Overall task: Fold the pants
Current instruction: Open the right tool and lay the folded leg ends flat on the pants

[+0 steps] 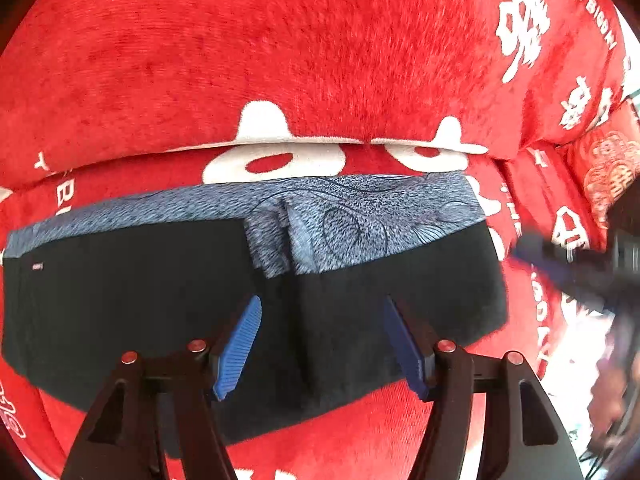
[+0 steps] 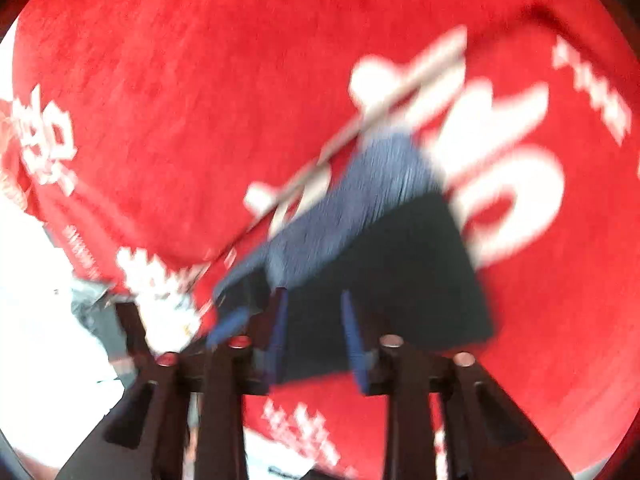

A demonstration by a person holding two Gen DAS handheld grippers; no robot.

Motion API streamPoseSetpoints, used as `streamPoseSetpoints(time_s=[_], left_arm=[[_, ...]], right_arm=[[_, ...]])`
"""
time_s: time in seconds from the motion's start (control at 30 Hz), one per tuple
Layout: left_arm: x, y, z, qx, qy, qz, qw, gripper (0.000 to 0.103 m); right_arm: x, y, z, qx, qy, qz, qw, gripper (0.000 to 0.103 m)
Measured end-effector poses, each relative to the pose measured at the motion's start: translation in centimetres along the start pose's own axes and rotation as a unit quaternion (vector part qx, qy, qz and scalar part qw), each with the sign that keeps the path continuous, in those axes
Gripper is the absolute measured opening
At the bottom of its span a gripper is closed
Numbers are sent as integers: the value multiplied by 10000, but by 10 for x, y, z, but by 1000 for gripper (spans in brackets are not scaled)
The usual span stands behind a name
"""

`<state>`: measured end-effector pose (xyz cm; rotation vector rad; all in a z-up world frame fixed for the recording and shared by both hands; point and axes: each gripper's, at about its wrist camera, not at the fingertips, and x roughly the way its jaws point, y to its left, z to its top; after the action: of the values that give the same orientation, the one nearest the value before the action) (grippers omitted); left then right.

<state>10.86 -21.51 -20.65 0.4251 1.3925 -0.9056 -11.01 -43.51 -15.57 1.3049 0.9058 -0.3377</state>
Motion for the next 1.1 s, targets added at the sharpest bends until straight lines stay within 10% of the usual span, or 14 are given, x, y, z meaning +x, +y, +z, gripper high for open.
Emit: streamPoseSetpoints(time_s=[0.2,0.67,0.93,1.03,1.1], left_arm=[[32,10,-8,-295,310,410,9982,65],[-7,30,-13,-203,143,-42,9997,65],[4,37,-29,-372,355,517,9973,65],[-9,48,-36,-598,142,845,9945,69],[-16,61,-42,-806,81,1033,9914,93]], right_arm=[[52,-15,51,-277,87,-784,9965,22],[121,48,-18,-1024,998,-896,9857,22],[104,58,-42,-1258,941,-1094,9815,23],[108,73,-40,-1538,983,-1269,9750,35],[110,82,-38,-1724,1017,-1302,9711,57]])
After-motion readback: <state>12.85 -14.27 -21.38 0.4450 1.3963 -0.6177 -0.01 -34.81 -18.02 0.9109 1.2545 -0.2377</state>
